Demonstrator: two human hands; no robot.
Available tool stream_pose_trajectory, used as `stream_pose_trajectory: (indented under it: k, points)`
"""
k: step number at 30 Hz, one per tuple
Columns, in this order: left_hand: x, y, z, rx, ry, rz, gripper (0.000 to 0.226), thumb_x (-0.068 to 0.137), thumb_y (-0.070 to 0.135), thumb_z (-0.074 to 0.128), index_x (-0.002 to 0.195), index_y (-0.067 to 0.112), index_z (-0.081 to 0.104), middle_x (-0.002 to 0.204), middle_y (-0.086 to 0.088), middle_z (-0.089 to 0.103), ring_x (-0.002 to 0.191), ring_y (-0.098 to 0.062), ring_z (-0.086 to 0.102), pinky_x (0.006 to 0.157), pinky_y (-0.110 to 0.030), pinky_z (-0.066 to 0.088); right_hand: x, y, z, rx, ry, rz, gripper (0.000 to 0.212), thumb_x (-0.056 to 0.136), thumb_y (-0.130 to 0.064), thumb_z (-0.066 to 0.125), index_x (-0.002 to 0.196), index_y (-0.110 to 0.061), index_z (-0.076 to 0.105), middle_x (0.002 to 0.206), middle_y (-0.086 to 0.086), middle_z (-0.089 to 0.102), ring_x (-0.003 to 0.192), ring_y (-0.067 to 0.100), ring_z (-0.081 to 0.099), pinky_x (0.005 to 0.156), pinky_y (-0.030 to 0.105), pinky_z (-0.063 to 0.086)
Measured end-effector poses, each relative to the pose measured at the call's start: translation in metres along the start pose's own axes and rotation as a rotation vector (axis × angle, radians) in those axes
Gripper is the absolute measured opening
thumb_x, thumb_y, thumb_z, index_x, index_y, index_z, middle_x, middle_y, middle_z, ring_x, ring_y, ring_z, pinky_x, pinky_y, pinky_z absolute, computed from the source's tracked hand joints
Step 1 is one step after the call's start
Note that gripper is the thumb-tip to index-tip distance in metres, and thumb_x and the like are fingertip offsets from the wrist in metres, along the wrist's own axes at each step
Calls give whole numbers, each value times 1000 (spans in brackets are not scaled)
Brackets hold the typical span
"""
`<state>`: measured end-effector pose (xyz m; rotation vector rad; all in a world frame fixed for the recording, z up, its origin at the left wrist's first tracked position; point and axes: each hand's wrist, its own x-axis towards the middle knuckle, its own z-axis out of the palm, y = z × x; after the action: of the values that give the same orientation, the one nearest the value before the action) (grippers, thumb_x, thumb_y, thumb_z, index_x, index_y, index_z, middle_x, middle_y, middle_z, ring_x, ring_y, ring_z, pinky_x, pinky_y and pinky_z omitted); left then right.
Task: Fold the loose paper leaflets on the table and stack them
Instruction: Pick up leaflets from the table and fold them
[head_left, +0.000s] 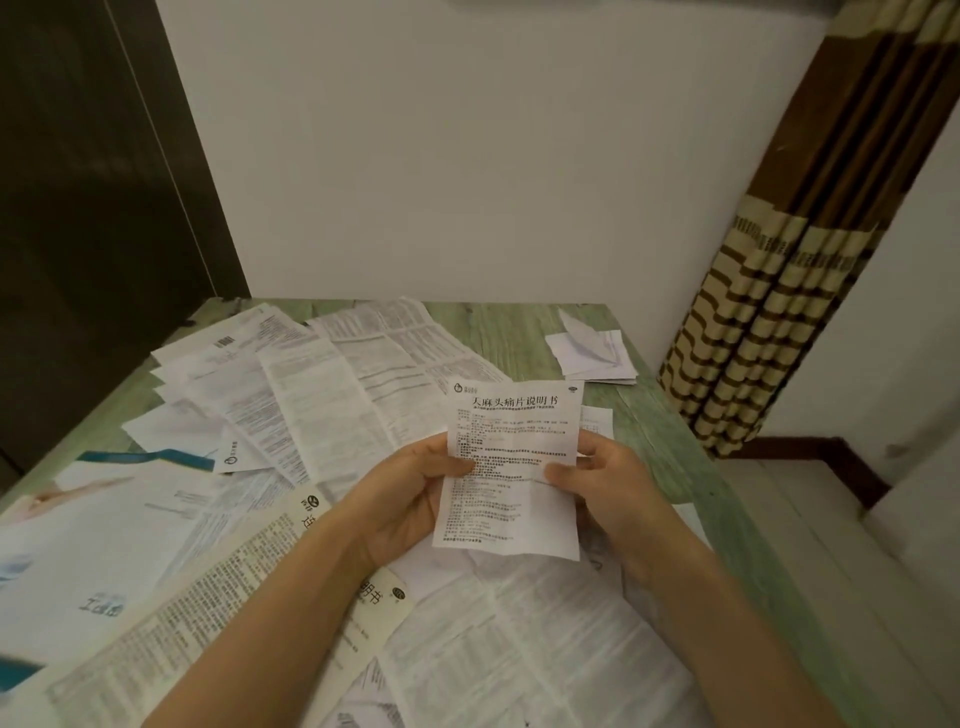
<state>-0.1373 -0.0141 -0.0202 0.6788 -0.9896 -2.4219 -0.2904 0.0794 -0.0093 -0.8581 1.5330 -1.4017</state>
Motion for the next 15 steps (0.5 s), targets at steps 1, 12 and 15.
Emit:
stream_pose_trajectory:
  k: [1, 12, 15]
  points:
    - [0, 0, 0, -44, 2, -7, 35, 84, -7, 39, 112, -5, 59, 114, -25, 65, 94, -32, 69, 80, -40, 57, -1, 0, 0, 9, -5, -2, 33, 89, 8, 53, 86, -22, 68, 96, 0, 73, 90, 18, 69, 80, 36, 57]
    - [-4, 2, 3, 84, 62, -29, 31, 83, 23, 55, 102, 1, 66, 97, -16, 70, 78, -22, 69, 61, -31, 58, -4, 2, -1, -160, -50, -239, 51, 78, 24, 51, 54, -17, 72, 79, -15, 72, 77, 0, 65, 60, 15, 50]
    - [-4, 1, 3, 130, 100, -25, 23, 88, 0, 48, 105, 0, 64, 99, -16, 71, 84, -22, 70, 67, -31, 59, -4, 3, -2, -194, -66, -270, 51, 78, 24, 49, 57, -16, 73, 84, -8, 71, 84, 6, 64, 66, 17, 51]
